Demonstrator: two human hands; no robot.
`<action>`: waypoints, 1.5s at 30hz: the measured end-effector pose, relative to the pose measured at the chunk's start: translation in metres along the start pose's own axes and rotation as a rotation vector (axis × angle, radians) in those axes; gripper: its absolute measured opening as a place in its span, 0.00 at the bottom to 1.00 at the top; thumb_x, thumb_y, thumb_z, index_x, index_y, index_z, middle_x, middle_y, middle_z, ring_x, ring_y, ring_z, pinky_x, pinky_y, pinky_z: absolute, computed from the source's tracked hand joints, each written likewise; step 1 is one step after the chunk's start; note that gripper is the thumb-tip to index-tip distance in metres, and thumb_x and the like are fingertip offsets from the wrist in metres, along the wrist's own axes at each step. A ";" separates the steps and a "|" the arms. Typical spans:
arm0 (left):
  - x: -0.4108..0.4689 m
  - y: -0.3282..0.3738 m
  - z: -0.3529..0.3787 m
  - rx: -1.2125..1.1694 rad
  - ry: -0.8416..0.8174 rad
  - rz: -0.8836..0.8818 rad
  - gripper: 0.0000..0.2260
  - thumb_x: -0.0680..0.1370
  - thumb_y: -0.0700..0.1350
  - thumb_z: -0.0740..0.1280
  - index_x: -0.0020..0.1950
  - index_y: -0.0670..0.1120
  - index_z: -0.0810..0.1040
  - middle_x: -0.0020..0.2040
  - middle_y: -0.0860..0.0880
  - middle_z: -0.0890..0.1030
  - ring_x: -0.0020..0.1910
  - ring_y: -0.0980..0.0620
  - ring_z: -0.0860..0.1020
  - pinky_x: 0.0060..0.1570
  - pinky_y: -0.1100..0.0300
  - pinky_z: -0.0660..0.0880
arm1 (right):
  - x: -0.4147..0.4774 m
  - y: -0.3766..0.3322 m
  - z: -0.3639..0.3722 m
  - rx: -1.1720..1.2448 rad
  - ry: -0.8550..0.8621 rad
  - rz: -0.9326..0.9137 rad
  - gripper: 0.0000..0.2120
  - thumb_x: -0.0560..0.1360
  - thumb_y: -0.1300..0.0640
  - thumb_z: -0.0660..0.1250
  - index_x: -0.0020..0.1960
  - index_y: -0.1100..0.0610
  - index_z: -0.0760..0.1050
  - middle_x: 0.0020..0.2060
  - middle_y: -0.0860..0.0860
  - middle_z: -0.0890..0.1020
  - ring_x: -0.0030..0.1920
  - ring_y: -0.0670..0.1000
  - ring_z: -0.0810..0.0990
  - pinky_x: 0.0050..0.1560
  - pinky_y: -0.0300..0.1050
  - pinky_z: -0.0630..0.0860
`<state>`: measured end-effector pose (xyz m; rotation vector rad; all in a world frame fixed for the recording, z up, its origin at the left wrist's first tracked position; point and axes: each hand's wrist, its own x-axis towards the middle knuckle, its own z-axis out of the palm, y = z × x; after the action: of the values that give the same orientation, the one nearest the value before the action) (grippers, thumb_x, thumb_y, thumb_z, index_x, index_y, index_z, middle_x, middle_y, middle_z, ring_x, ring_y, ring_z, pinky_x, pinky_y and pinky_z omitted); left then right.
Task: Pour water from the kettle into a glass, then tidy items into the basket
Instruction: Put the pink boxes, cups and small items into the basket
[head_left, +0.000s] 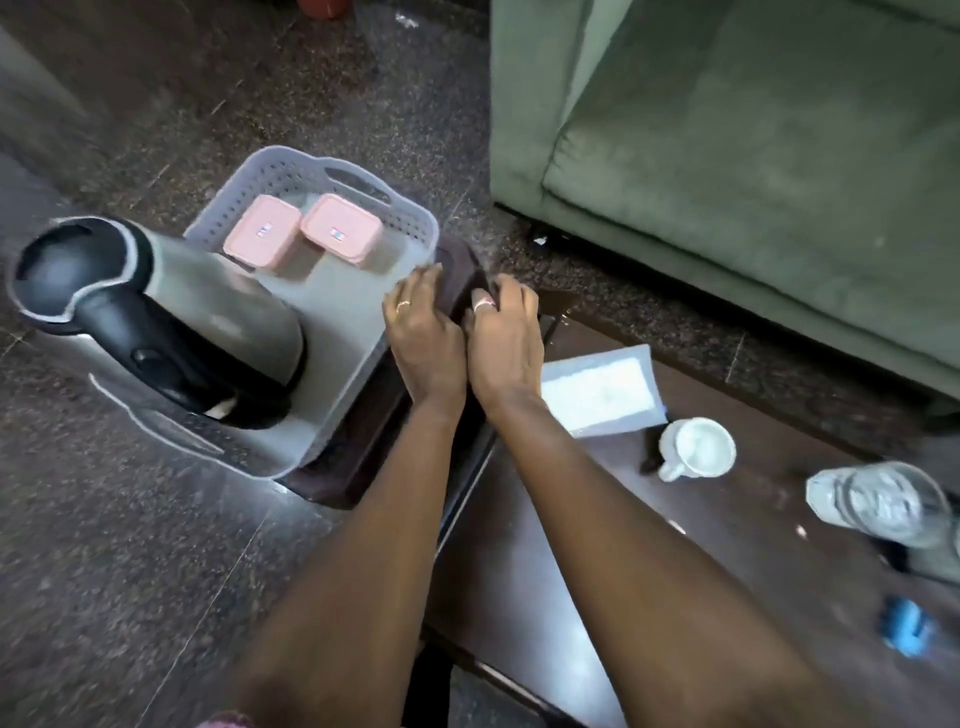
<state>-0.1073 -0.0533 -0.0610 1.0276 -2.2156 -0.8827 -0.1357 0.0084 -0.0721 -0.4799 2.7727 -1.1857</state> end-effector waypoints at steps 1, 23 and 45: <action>-0.017 0.007 0.007 -0.011 -0.021 0.053 0.21 0.68 0.28 0.57 0.58 0.36 0.78 0.58 0.40 0.80 0.60 0.40 0.75 0.66 0.49 0.67 | -0.012 0.014 -0.012 0.032 0.027 0.035 0.14 0.77 0.63 0.56 0.61 0.64 0.72 0.60 0.61 0.73 0.60 0.59 0.69 0.58 0.48 0.66; -0.462 0.159 0.125 -0.057 -1.006 0.490 0.18 0.72 0.32 0.60 0.61 0.40 0.77 0.59 0.41 0.79 0.60 0.42 0.74 0.64 0.54 0.69 | -0.315 0.299 -0.283 -0.150 0.399 0.825 0.16 0.74 0.65 0.60 0.60 0.68 0.71 0.58 0.66 0.72 0.58 0.65 0.70 0.57 0.59 0.70; -0.477 0.183 0.198 -0.014 -0.883 0.517 0.17 0.71 0.32 0.59 0.57 0.41 0.78 0.55 0.40 0.81 0.54 0.42 0.75 0.57 0.50 0.72 | -0.251 0.442 -0.374 -0.152 0.233 1.018 0.37 0.73 0.41 0.66 0.76 0.46 0.52 0.71 0.65 0.56 0.62 0.70 0.69 0.65 0.56 0.67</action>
<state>-0.0575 0.4860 -0.1436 -0.0356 -2.9518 -1.2342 -0.0848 0.6339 -0.1396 1.0109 2.6182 -0.7779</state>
